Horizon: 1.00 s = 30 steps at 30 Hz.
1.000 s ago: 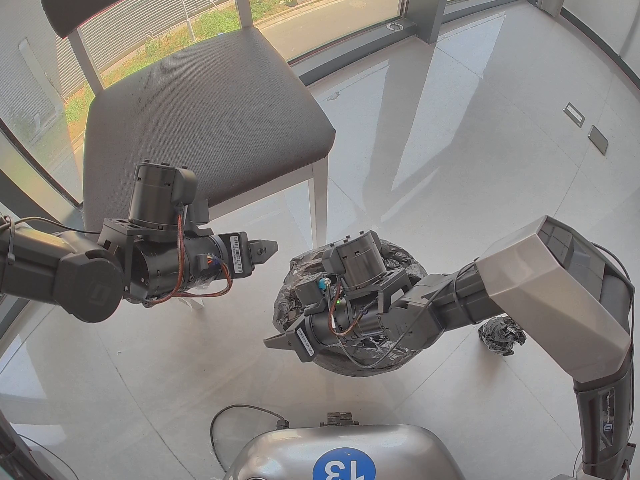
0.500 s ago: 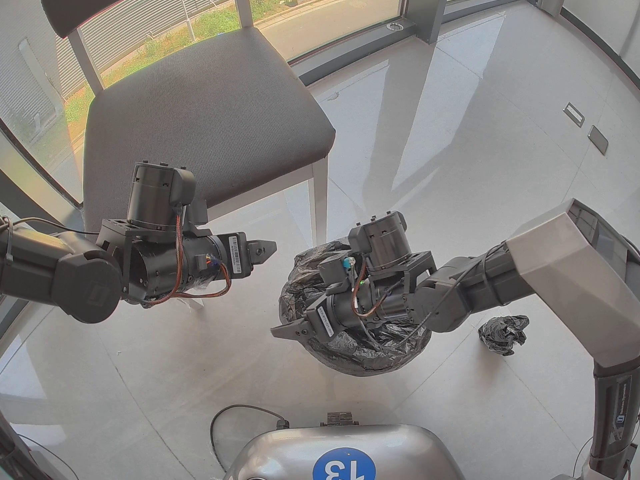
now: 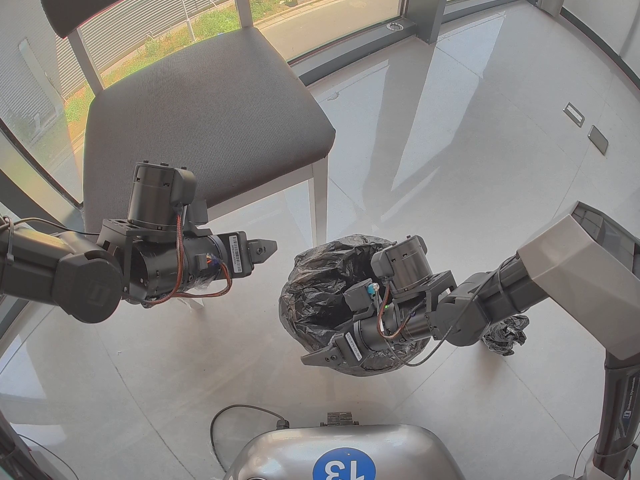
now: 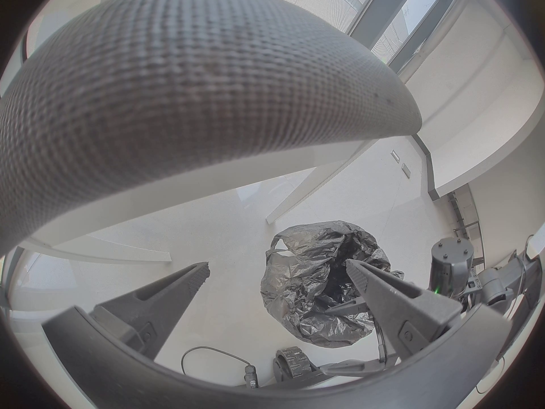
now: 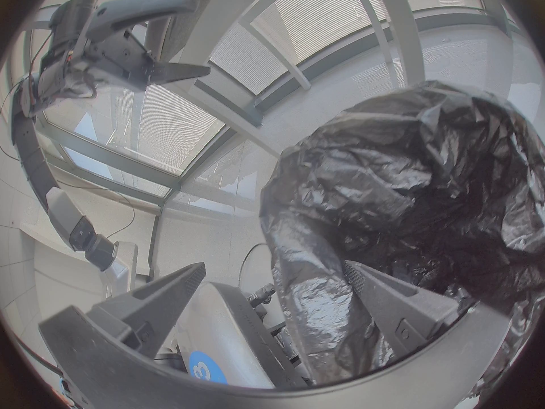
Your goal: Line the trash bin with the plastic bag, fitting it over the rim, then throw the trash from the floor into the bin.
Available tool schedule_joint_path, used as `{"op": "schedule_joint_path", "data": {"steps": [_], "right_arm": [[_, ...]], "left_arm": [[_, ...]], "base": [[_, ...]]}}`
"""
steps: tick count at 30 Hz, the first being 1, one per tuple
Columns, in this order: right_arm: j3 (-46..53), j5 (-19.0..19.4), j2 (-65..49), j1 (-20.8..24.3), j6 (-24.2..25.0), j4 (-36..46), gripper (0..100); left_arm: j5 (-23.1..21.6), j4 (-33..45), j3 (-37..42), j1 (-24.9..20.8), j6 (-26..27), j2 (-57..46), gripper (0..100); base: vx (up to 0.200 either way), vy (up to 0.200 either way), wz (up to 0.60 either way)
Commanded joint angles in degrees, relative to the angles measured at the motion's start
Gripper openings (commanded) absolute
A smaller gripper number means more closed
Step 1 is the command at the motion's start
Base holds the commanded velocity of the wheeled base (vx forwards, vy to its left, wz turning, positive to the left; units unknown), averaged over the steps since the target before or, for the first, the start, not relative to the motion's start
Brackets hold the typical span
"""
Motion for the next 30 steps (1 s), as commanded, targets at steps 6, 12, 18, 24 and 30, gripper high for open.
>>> {"op": "schedule_joint_path", "data": {"steps": [6,12,18,24,30], "right_arm": [[2.7,0.1,-0.2,3.3,-0.6,-0.1,100],[3.0,0.1,-0.7,6.0,-0.6,-0.1,100],[3.2,0.0,-0.7,5.4,-0.6,-0.1,100],[3.3,-0.1,-2.8,2.8,-0.4,-0.1,100],[3.3,-0.1,-7.9,-0.5,-0.4,-0.1,100]], "left_arm": [[-0.3,-2.2,0.0,-0.2,0.0,0.7,100],[-0.3,-2.4,0.0,-0.3,0.0,0.6,100],[-0.2,-2.4,0.1,-0.2,0.0,0.6,100],[-0.2,-2.5,0.2,-0.1,-0.1,0.7,100],[-0.1,-2.5,0.2,-0.1,-0.2,0.9,100]], "base": [[0.000,0.000,0.00],[0.000,0.000,0.00],[0.000,0.000,0.00],[0.000,0.000,0.00],[0.000,0.000,0.00]]}}
